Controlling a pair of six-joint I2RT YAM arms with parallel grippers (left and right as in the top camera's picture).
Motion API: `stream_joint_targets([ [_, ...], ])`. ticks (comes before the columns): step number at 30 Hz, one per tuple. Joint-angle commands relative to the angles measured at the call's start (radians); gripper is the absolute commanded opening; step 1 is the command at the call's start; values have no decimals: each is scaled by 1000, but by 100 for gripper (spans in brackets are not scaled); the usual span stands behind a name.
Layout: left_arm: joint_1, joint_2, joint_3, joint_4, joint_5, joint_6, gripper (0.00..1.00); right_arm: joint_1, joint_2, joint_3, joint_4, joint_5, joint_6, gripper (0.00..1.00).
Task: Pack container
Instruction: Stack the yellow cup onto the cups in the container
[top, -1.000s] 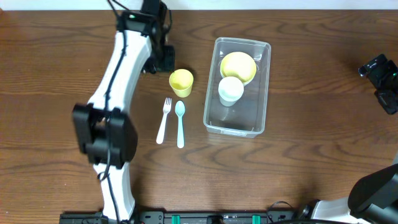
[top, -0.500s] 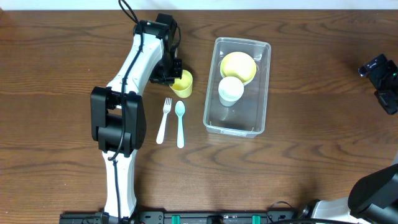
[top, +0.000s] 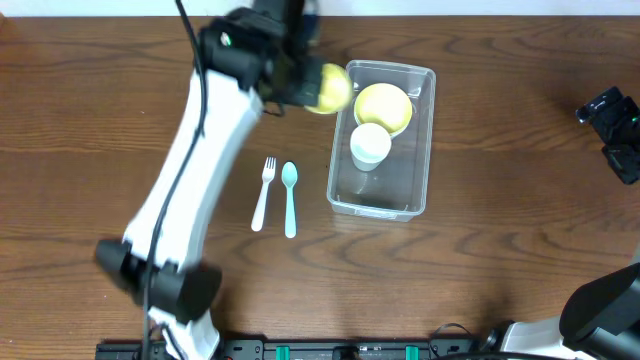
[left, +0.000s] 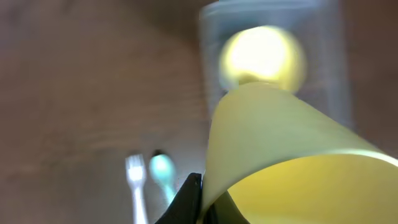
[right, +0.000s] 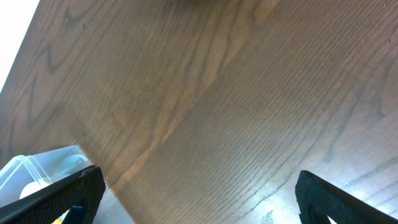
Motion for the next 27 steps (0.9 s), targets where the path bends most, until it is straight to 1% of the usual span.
stream_joint_targets([
  [1, -96, 49, -23, -5, -97, 63, 6, -4, 3, -3, -2, 5, -5, 99],
  [3, -133, 80, -31, 6, -137, 70, 6, -4, 3, -3, -2, 5, -5, 99],
  [6, -155, 146, -31, 22, -144, 70, 6, -4, 3, -3, -2, 5, -5, 99],
  [10, -149, 234, -31, 49, -158, 69, 6, -4, 3, -3, -2, 5, -5, 99],
  [13, -145, 293, -31, 82, -198, 71, 6, -4, 3, -3, -2, 5, -5, 99],
  [16, -146, 328, -31, 99, -211, 82, 7, -4, 3, -3, -2, 5, -5, 99],
  [17, -146, 332, -31, 97, -211, 84, 13, -4, 3, -3, -2, 5, -5, 99],
  [18, -148, 331, -30, 90, -211, 84, 31, -4, 3, -3, -2, 5, -5, 99],
  [19, -150, 323, -23, 75, -211, 84, 40, -4, 3, -3, -2, 5, -5, 99],
  [20, -151, 315, -11, 57, -211, 84, 45, -4, 3, -3, -2, 5, -5, 99],
  [21, -153, 301, 6, 32, -211, 84, 47, -4, 3, -3, -2, 5, -5, 99],
  [25, -151, 211, 56, -74, -219, 81, 63, -4, 3, -3, -2, 5, -5, 99],
  [27, -141, 157, 56, -124, -219, 80, 64, -4, 3, -3, -2, 5, -5, 99],
])
